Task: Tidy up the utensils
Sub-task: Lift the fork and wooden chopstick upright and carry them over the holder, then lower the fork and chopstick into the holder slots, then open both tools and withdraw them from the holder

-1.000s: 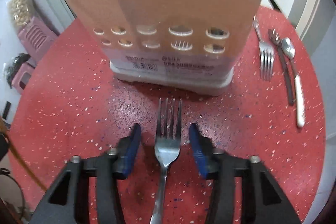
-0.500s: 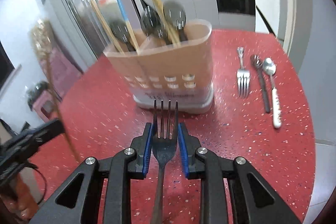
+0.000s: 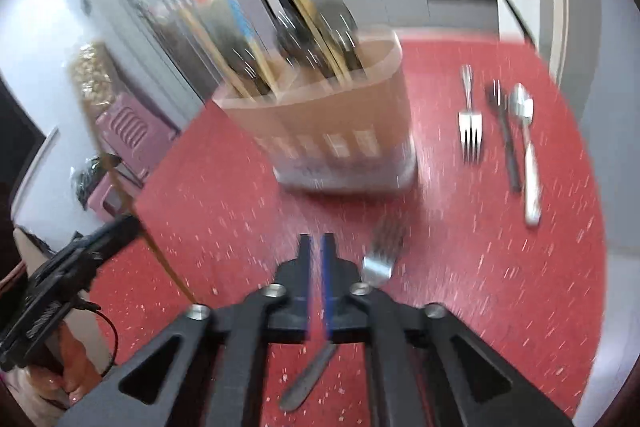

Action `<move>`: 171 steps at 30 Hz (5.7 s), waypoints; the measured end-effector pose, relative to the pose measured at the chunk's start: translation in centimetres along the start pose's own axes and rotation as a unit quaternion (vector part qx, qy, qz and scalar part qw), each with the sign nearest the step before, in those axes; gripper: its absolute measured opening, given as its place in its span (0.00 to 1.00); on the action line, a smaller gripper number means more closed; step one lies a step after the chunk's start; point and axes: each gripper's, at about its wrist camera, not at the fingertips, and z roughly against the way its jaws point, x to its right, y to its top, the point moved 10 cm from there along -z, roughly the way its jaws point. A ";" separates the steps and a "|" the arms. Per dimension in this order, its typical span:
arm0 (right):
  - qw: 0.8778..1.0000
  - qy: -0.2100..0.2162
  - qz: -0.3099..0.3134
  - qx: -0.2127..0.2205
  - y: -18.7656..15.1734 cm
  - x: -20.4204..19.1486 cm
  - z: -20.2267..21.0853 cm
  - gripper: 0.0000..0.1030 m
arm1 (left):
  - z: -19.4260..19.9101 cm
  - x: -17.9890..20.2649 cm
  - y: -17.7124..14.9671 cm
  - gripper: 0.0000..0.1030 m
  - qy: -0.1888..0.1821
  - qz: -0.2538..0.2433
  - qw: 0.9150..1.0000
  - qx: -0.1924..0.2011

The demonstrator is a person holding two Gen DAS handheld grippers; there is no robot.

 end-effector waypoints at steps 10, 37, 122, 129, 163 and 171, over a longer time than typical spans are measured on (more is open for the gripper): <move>0.991 -0.051 -0.080 -0.096 -3.2 4.5 -3.7 0.52 | 0.1 -0.5 0.0 0.30 -0.008 0.007 1.000 0.004; 0.994 -0.074 0.034 -0.070 -6.2 -2.0 -4.8 0.06 | 1.4 -1.8 -0.4 0.30 -0.006 0.016 1.000 0.024; 0.981 -0.061 0.097 0.157 15.2 0.3 -1.7 0.07 | -11.1 0.6 12.5 0.30 0.070 -0.029 0.996 0.040; 0.983 -0.055 0.076 0.155 14.7 0.3 -0.5 0.07 | -9.7 1.0 12.5 0.30 0.078 -0.038 0.995 0.052; 0.950 -0.208 0.063 0.226 9.8 0.0 6.8 1.00 | -2.3 -2.4 9.9 1.00 0.125 -0.023 0.986 0.103; 0.946 -0.207 0.056 0.242 8.8 0.0 6.9 1.00 | -2.2 -2.3 8.3 1.00 0.138 -0.040 0.983 0.111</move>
